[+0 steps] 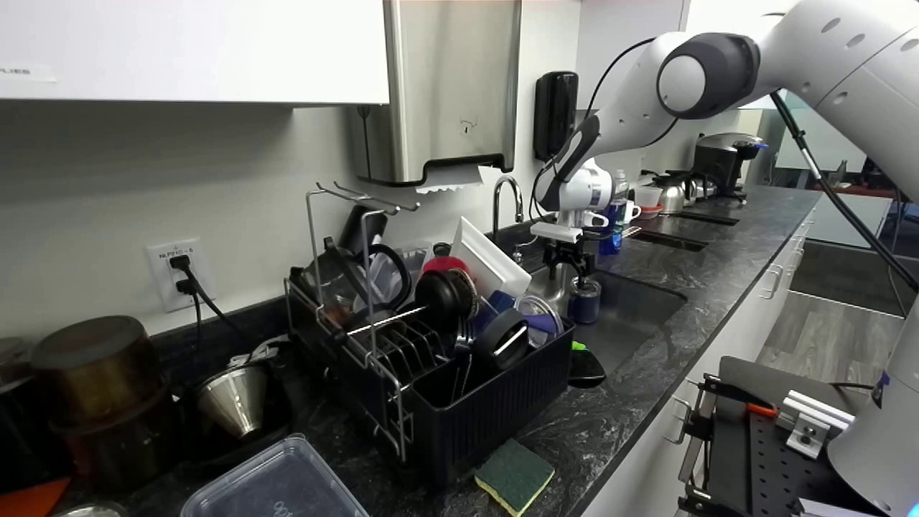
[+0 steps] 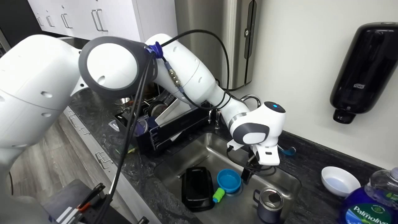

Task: Move the thermo cup to the left then to the right and remove the lid

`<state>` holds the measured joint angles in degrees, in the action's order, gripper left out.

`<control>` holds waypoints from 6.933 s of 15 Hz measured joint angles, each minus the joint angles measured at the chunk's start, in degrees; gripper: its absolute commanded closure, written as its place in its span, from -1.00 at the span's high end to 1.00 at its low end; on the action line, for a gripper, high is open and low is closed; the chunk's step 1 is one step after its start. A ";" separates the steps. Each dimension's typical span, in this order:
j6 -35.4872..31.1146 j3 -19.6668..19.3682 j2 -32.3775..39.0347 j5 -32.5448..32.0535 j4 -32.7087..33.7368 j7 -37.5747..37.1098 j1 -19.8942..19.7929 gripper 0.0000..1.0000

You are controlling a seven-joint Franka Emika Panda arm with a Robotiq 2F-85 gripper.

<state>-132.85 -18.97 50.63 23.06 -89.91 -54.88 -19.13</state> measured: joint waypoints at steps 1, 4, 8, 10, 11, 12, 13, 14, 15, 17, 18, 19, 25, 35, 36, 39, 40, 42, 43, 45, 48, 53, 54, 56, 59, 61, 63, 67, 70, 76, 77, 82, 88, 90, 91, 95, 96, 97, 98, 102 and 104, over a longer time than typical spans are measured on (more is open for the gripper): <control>0.00 -0.03 1.22 -0.46 1.20 -0.53 -0.21 1.00; 0.05 -0.15 3.97 -1.55 4.23 -1.62 -0.84 1.00; 0.11 -0.20 6.16 -2.43 6.88 -2.55 -1.76 1.00; 0.14 -0.20 7.09 -2.59 7.92 -2.70 -2.05 1.00; 0.15 -0.20 7.47 -2.62 8.31 -2.75 -2.11 1.00; 0.18 -0.20 7.80 -2.65 8.66 -2.80 -2.16 1.00; 0.20 -0.20 8.16 -2.65 9.06 -2.86 -2.19 1.00; 0.23 -0.20 8.52 -2.66 9.40 -2.91 -2.20 1.00; 0.27 -0.20 8.79 -2.67 9.66 -2.93 -2.22 1.00; 0.43 -0.20 9.24 -2.70 10.08 -2.98 -2.24 1.00; 0.48 -0.20 9.55 -2.73 10.35 -3.03 -2.27 1.00; 0.50 -0.20 9.88 -2.74 10.58 -3.07 -2.32 1.00; 0.83 -0.20 10.58 -2.81 11.10 -3.12 -2.60 1.00; 2.41 -0.10 13.32 -2.81 14.22 -3.13 -3.02 0.50; 2.61 -0.09 13.54 -2.81 14.54 -3.13 -3.05 0.47; 2.67 -0.09 14.13 -2.81 15.45 -3.13 -3.10 0.02; 2.67 -0.09 14.32 -2.81 15.75 -3.13 -3.13 -0.09; 2.66 -0.09 14.42 -2.81 16.05 -3.13 -3.21 -0.37; 2.67 -0.09 14.42 -2.81 16.15 -3.13 -3.26 -0.53; 2.67 -0.09 14.42 -2.81 16.30 -3.13 -3.28 -0.80; 2.66 -0.09 14.42 -2.81 16.45 -3.13 -3.30 -0.98; 2.62 -0.08 14.43 -2.81 16.48 -3.20 -3.32 -0.92; 2.62 -0.06 14.42 -2.81 16.48 -3.30 -3.32 -0.92; 2.60 -0.06 14.26 -2.32 16.22 -3.46 -3.24 -0.92; 2.52 0.14 13.44 -0.95 14.83 -3.67 -2.92 -0.92; 2.46 0.64 12.18 0.23 12.85 -3.67 -2.48 -0.92; 2.40 1.12 10.76 1.57 10.57 -3.67 -1.90 -0.92; 1.43 3.10 7.85 2.42 5.95 -4.20 -1.76 -0.92; -0.03 4.31 5.69 3.59 2.14 -4.79 -1.66 -0.92; -5.10 5.03 1.86 5.00 -6.13 -5.20 -1.03 -0.92; -6.27 5.03 1.29 5.12 -7.49 -5.20 -0.99 -0.92; -11.38 4.99 -1.06 5.44 -13.41 -5.20 -0.99 -0.92; -15.35 4.96 -3.42 5.49 -19.00 -5.20 -0.96 -0.92; -16.24 5.16 -4.20 5.88 -20.72 -5.20 -0.93 -0.92; -16.51 5.34 -4.66 6.17 -21.53 -5.20 -0.88 -0.92; -17.49 6.94 -6.66 7.88 -24.68 -5.20 -0.35 -0.92; -17.75 7.39 -7.02 8.35 -25.30 -5.20 -0.08 -0.92; -18.02 7.81 -7.35 8.83 -25.85 -5.20 0.27 -0.92; -18.15 8.16 -7.70 9.28 -26.33 -5.20 0.68 -0.92; -18.53 8.70 -8.48 10.87 -27.51 -5.20 2.49 -0.92; -18.86 8.68 -8.47 11.06 -27.84 -5.36 3.15 -0.92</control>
<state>-151.70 -10.28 42.16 34.12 -117.75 -60.24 -15.97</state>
